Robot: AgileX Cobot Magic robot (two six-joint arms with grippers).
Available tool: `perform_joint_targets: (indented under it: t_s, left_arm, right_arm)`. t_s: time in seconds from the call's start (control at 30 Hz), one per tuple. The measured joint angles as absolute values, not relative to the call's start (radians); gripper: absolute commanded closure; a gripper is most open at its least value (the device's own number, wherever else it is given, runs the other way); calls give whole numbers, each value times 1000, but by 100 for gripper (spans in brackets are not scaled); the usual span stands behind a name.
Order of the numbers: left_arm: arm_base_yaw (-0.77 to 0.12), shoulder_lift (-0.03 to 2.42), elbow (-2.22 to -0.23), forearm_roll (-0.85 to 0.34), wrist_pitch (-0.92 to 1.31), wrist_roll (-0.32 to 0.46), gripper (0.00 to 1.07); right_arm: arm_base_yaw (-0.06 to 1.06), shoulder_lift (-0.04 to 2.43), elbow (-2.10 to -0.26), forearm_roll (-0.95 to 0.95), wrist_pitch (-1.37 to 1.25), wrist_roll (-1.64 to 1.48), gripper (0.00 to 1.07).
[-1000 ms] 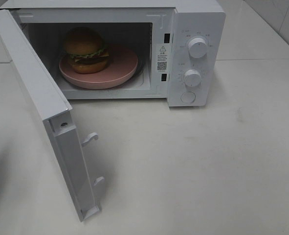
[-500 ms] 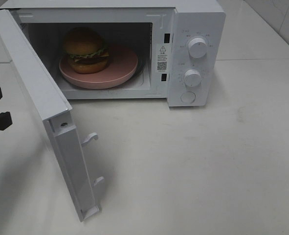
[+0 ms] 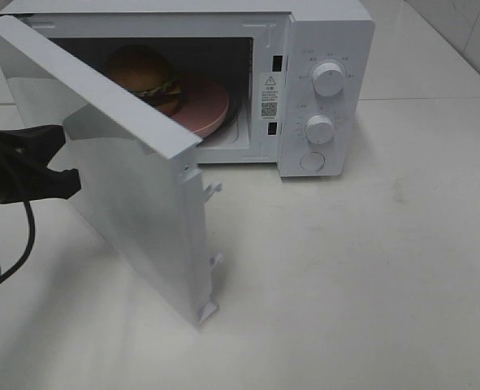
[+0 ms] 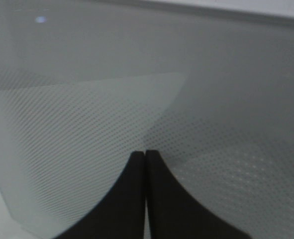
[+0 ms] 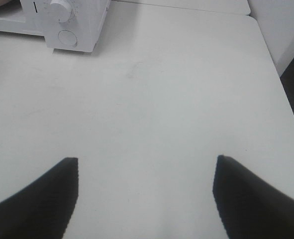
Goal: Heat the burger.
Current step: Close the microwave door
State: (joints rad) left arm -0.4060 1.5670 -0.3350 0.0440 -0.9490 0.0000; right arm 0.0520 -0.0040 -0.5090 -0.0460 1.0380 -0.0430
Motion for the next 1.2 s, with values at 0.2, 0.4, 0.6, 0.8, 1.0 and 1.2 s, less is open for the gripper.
perform_joint_targets:
  t_s: [0.2,0.4,0.6,0.8,1.0,1.2]
  left_arm:
    - [-469,1615,-388,0,-951,0,107]
    - [-543,1670,-446,-137,-951,0,107]
    - [-621,1737,-526,-253,-951,20,107]
    - [-666,1797,-610,-319,-951,56,107]
    - [-698,1856,-714,-400,-951,92,107]
    - [-703,1918,-840,-458,-893,126,107]
  right_arm:
    - [52,-4,-509,-46,1038,-43,33]
    - [52,-4,-509,-46,1038,-43,33]
    - [52,-4,-509,-46,1038,-43,33]
    - [52,-4,-509,-46,1038,-43,33]
    - [52,-4,-509,-46,1038,-43,33]
    - [52,-4,-509,-46,1038,-43,33]
